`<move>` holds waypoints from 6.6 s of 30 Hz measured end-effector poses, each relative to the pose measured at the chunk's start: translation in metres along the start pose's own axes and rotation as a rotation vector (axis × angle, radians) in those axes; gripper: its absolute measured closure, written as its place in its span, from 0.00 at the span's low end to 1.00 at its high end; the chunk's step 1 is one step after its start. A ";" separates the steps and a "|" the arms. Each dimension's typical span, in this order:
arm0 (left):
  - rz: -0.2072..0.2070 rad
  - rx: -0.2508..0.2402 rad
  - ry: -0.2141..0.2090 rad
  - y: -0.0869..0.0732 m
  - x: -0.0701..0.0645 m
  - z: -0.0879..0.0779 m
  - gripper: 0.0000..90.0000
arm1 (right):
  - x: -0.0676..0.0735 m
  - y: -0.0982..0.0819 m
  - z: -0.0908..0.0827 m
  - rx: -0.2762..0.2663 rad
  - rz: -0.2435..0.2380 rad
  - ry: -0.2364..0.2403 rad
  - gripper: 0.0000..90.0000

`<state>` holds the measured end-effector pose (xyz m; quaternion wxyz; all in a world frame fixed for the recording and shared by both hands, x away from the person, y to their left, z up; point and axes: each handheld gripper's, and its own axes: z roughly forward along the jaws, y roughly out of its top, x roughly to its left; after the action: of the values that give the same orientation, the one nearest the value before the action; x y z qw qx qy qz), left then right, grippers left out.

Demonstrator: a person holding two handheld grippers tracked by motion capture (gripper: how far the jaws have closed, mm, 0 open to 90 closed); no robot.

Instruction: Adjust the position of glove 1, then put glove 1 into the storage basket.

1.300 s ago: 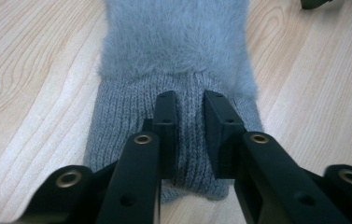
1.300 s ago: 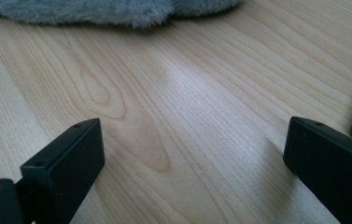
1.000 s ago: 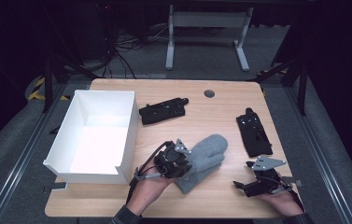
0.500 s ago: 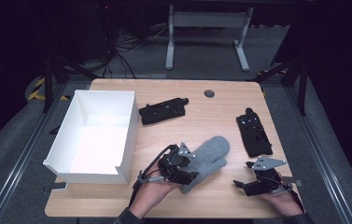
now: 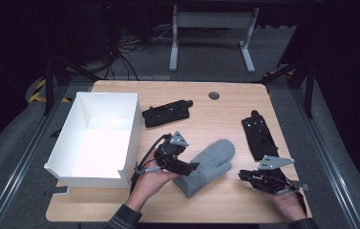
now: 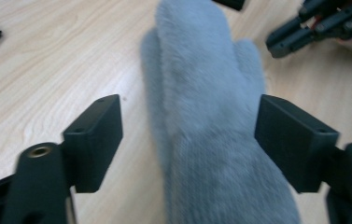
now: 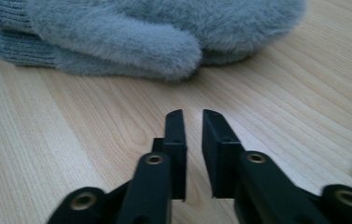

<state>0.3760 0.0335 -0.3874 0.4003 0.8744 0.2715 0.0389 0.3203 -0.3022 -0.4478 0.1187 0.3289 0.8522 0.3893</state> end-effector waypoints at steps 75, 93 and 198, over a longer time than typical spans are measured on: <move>-0.059 0.154 -0.241 0.014 0.013 0.045 0.82 | -0.001 -0.013 0.019 0.010 -0.089 -0.024 0.23; -0.100 0.043 -0.132 0.051 0.018 -0.034 0.82 | -0.001 -0.012 0.020 0.011 -0.089 -0.030 0.22; -0.503 0.027 0.384 -0.084 0.160 -0.167 0.23 | -0.001 -0.012 0.020 0.012 -0.081 -0.036 0.21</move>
<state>0.4270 0.2728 -0.3588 0.3273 0.7617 0.5503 0.0996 0.3243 -0.2966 -0.4704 0.1477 0.3015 0.8649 0.3731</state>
